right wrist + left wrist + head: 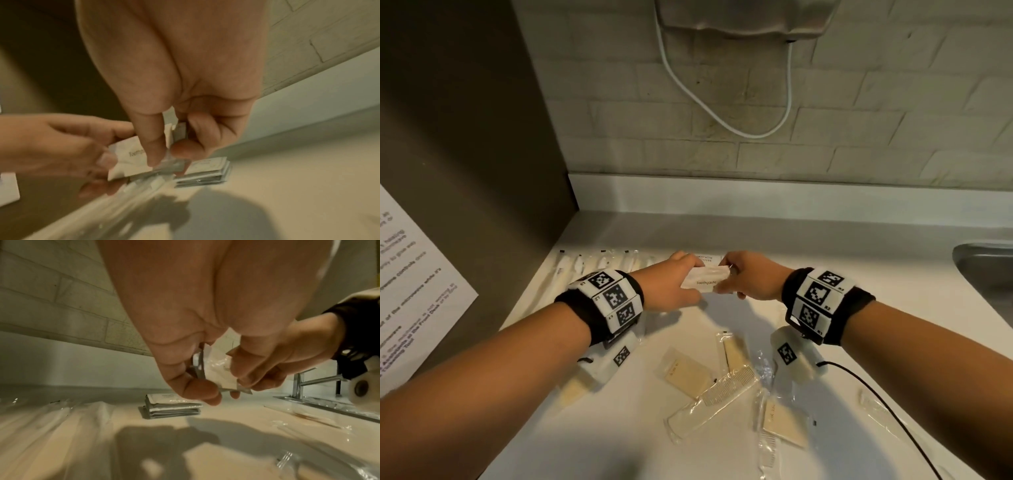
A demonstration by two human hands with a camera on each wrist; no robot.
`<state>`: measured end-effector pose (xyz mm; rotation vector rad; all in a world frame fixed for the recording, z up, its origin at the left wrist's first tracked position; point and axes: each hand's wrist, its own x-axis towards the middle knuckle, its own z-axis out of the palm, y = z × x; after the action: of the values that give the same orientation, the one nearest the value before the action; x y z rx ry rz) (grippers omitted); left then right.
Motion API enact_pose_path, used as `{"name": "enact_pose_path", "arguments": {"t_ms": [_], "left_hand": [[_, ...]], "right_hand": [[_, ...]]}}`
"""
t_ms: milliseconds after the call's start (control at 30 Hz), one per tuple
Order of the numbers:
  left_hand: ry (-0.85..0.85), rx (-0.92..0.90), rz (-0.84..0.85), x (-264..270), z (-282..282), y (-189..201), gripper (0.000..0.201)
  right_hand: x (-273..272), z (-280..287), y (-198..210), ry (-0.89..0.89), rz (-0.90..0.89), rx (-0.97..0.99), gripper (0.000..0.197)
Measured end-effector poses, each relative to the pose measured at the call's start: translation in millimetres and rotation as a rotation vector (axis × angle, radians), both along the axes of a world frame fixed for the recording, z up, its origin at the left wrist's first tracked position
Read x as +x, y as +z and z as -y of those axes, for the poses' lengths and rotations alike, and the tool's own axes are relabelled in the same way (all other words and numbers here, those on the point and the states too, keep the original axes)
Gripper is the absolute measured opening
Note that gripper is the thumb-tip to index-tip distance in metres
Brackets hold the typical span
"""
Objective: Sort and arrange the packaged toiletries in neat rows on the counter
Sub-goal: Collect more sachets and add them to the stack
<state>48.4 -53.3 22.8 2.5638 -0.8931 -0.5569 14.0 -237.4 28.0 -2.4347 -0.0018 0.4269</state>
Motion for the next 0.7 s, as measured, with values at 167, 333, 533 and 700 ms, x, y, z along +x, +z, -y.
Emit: {"name": "enact_pose_path", "arguments": {"t_ms": [167,333,533,700], "left_hand": [[-0.018,0.154,0.048,8,6,-15,0.042],[0.011,0.212,0.103,14,10,-34,0.032],[-0.018,0.353,0.166,14,11,-45,0.029],[-0.023,0.404,0.109,8,19,-46,0.033]], "right_hand": [[3,-4,-17,0.078,0.083,-0.201,0.026],[7,-10,-35,0.054,0.177,-0.235,0.019],[8,-12,-50,0.053,0.178,-0.28,0.016],[9,-12,-52,0.07,0.169,-0.321,0.017]]}}
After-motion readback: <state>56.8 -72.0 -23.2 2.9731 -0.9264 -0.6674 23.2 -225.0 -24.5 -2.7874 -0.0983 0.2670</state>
